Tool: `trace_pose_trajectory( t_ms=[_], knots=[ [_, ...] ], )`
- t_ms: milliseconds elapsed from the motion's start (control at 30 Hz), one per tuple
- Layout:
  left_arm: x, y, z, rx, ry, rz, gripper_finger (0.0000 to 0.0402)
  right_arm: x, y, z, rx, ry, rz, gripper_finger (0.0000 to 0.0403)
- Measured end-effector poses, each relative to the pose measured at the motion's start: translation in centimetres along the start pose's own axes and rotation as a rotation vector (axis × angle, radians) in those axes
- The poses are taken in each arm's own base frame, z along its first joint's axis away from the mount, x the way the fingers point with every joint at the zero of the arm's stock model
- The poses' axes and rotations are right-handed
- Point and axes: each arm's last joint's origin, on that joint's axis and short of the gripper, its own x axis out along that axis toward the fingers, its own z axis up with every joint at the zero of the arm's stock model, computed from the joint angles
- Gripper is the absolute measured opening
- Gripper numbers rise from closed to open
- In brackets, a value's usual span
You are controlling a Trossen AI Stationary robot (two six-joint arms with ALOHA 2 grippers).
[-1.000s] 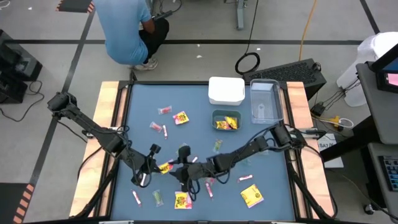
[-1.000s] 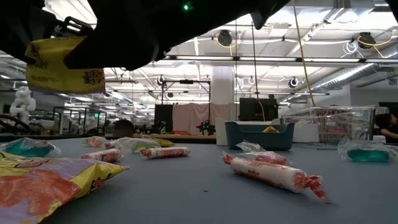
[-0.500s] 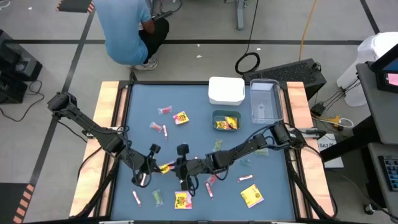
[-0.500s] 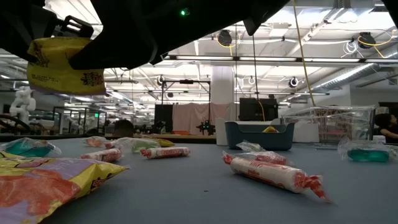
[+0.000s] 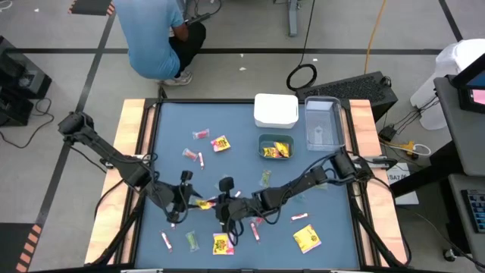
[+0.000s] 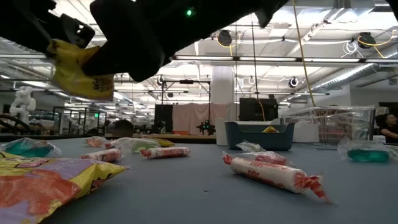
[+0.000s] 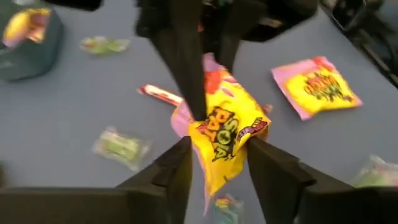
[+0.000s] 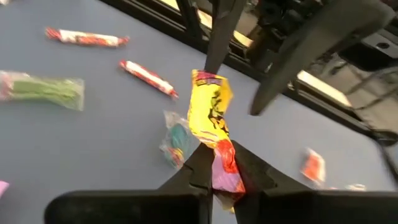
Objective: Sort candy
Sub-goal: Put the middle left yellow candy into the green bin
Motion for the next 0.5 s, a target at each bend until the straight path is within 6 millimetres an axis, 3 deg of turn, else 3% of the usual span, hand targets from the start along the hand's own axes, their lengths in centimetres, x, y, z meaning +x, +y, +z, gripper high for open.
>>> trace_pose_trajectory(
  t_ms=[333,500],
  knots=[
    [-2.8,0.4,1.2,-0.041,-0.164,0.05,0.0182,-4.9,1.3,2.8,-0.046,0.092,-0.172,0.0029],
    [-3.8,0.6,1.4,-0.051,-0.204,0.05,0.0183,-7.2,2.1,3.4,-0.285,0.178,-0.288,0.0029]
  ],
)
